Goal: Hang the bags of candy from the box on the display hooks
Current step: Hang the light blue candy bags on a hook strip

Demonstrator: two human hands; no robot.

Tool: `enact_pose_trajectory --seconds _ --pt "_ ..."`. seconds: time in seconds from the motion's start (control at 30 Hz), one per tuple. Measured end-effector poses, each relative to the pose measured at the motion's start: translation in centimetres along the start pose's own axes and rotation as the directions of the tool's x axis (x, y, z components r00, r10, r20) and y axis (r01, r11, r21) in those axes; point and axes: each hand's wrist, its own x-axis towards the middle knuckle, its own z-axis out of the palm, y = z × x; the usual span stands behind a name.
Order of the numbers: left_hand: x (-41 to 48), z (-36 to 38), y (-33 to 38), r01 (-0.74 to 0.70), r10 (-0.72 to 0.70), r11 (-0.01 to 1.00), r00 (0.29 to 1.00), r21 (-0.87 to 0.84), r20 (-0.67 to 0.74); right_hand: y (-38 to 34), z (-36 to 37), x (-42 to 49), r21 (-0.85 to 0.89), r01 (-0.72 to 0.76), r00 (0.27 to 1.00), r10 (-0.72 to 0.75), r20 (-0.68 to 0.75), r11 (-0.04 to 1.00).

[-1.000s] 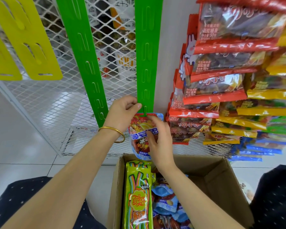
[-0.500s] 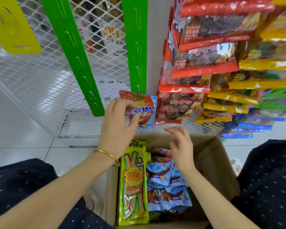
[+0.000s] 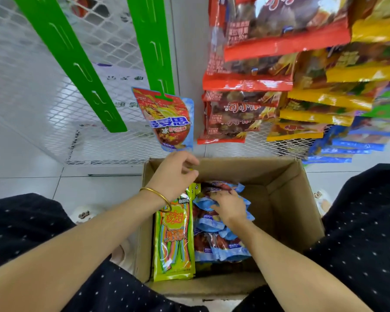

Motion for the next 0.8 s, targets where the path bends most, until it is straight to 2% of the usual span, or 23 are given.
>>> enact_pose_trajectory --seconds 0.03,0.17,0.27,0.3,0.37,0.43,0.47,0.53,0.6,0.67,0.73,0.8 --pt "0.0 0.0 0.0 0.012 -0.012 1.0 1.0 -0.005 0.008 0.0 -0.2 -0.2 -0.015 -0.011 0.999 0.011 -0.05 1.0" --pt "0.1 0.1 0.2 0.091 -0.09 0.996 0.995 -0.02 0.047 0.5 -2.4 -1.4 0.16 -0.134 0.985 0.149 -0.091 0.978" --pt "0.1 0.3 0.7 0.34 -0.32 0.93 0.936 -0.138 0.147 1.5 -6.1 -2.5 0.213 -0.08 0.973 0.123 -0.194 0.974" --pt "0.1 0.5 0.8 0.476 -0.44 0.854 0.876 -0.209 0.2 1.6 -7.8 -3.1 0.282 -0.03 0.975 0.09 -0.203 0.959" --pt "-0.1 0.8 0.7 0.7 -0.621 0.62 0.714 -0.354 0.323 1.3 -11.0 -4.6 0.436 0.111 0.975 -0.013 -0.223 0.893" --pt "-0.4 0.9 0.6 0.774 -0.659 0.411 0.617 -0.482 0.43 0.5 -14.0 -6.6 0.566 0.228 0.966 -0.11 -0.235 0.792" --pt "-0.7 0.8 0.7 0.767 -0.647 0.347 0.613 -0.54 0.454 0.0 -15.1 -7.7 0.607 0.269 0.96 -0.157 -0.232 0.748" --pt "-1.2 0.8 0.9 0.699 -0.602 0.285 0.663 -0.656 0.444 -0.5 -16.2 -9.3 0.67 0.327 0.945 -0.234 -0.228 0.667" --pt "-1.8 0.9 0.6 0.622 -0.568 0.301 0.725 -0.723 0.388 -0.6 -16.3 -10.0 0.736 0.341 0.938 -0.268 -0.222 0.585" --pt "-2.2 0.8 0.1 0.587 -0.54 0.319 0.758 -0.744 0.367 -0.7 -16.3 -10.3 0.809 0.305 0.937 -0.31 -0.16 0.503" --pt "-2.4 0.5 -0.6 0.573 -0.536 0.353 0.772 -0.739 0.342 -1.1 -16.1 -10.3 0.844 0.248 0.922 -0.384 -0.055 0.475" --pt "-2.5 0.1 -1.2 0.565 -0.541 0.409 0.782 -0.716 0.309 -1.7 -15.4 -9.9 0.855 0.23 0.936 -0.345 -0.064 0.464"
